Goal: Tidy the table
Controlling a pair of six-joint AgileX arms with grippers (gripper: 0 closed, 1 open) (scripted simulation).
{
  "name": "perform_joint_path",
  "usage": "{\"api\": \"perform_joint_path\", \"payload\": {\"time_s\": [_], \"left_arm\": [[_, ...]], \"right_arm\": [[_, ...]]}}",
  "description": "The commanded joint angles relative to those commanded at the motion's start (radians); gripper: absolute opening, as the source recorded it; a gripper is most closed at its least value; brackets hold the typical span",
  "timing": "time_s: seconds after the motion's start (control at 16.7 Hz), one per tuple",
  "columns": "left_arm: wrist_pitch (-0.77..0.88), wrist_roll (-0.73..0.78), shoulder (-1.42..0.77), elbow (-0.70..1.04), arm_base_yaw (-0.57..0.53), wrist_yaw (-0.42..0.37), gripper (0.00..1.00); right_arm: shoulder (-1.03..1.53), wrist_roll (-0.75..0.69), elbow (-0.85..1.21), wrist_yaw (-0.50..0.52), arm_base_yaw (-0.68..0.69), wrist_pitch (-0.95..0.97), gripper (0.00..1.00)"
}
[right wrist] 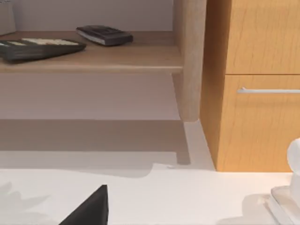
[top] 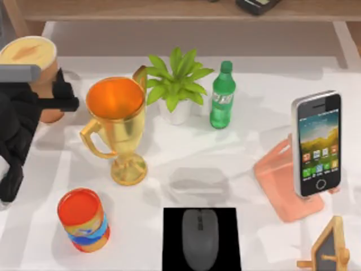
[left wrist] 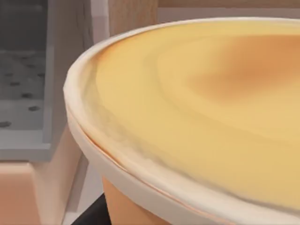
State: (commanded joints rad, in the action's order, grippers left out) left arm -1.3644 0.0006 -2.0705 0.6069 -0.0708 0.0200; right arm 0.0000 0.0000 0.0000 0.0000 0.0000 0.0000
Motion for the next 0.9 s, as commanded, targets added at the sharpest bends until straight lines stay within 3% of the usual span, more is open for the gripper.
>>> {"api": "perform_joint_path", "payload": {"time_s": [0.54, 0.9], "left_arm": [[0.000, -0.006, 0.095, 0.060, -0.054, 0.007, 0.00], [0.149, -0.020, 0.240, 0.177, -0.171, 0.036, 0.00]], "right_arm": [[0.000, 0.000, 0.000, 0.000, 0.000, 0.000, 1.00], [0.000, 0.000, 0.000, 0.000, 0.000, 0.000, 1.00]]}}
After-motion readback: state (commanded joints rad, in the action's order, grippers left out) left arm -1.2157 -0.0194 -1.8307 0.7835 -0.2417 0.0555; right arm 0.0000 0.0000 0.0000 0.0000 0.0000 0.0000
